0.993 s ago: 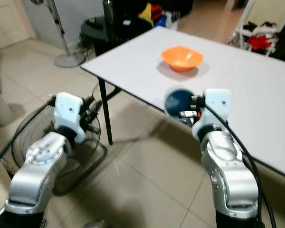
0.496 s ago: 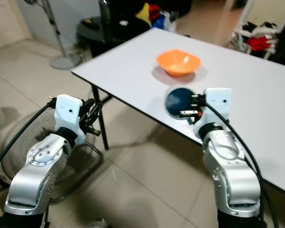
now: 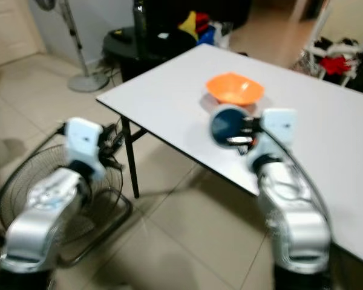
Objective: Setting the table
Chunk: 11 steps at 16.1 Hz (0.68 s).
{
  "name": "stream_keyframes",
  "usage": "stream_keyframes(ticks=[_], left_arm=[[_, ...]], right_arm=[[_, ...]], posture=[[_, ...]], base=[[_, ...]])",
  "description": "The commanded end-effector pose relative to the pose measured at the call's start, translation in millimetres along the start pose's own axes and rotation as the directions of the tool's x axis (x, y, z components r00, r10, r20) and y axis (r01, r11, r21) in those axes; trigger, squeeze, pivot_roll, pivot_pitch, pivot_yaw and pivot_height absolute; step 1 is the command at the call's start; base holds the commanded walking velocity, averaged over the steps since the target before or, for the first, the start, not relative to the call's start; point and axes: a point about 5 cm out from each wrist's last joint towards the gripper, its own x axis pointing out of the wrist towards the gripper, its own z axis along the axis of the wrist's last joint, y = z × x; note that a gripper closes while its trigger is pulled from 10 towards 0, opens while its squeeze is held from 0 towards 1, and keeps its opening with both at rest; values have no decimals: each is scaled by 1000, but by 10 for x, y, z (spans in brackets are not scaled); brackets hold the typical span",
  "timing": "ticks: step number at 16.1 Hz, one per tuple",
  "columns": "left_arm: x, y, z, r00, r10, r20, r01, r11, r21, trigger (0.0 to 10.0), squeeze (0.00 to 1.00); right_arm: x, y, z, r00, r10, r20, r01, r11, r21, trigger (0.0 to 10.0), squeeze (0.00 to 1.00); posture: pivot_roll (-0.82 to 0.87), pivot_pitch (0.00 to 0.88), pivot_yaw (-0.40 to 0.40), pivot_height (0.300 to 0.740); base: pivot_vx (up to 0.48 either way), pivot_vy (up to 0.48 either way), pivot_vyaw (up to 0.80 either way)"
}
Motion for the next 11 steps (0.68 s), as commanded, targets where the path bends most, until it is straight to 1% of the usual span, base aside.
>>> stream_keyframes(ticks=[1,2,4,8,10,11], left_arm=[[12,-24,19,1000,-10,7,11,1000,-5,10000,0],[8,-27,7,1000,-12,6,12,1000,-4,10000,0],[0,-29,-13,1000,-12,3,12,1000,-2,10000,0],[-33,-28,-18,1000,-17,2,17,1000,4,10000,0],[-61,-62,-51,1000,-19,-2,19,1000,-6,10000,0],[-79,-81,-82,1000,-23,-8,23,1000,-12,10000,0]], right_arm=[[-9,-47,18,1000,-15,1,15,1000,-11,10000,0],[-8,-46,7,1000,-14,-1,14,1000,-11,10000,0],[-7,-49,-13,1000,-13,-4,13,1000,-8,10000,0],[59,-57,-41,1000,5,-23,-5,1000,15,10000,0],[80,-72,-47,999,8,-37,-8,1000,8,10000,0],[84,-67,-56,999,11,-48,-11,1000,5,10000,0]], posture=[[90,0,-7,727],[89,0,-7,727],[91,0,-11,727],[111,0,-38,727],[107,0,-45,727],[105,0,-43,727]], base=[[337,0,-800],[337,0,-800],[337,0,0],[339,0,0],[341,0,0],[341,0,-800]])
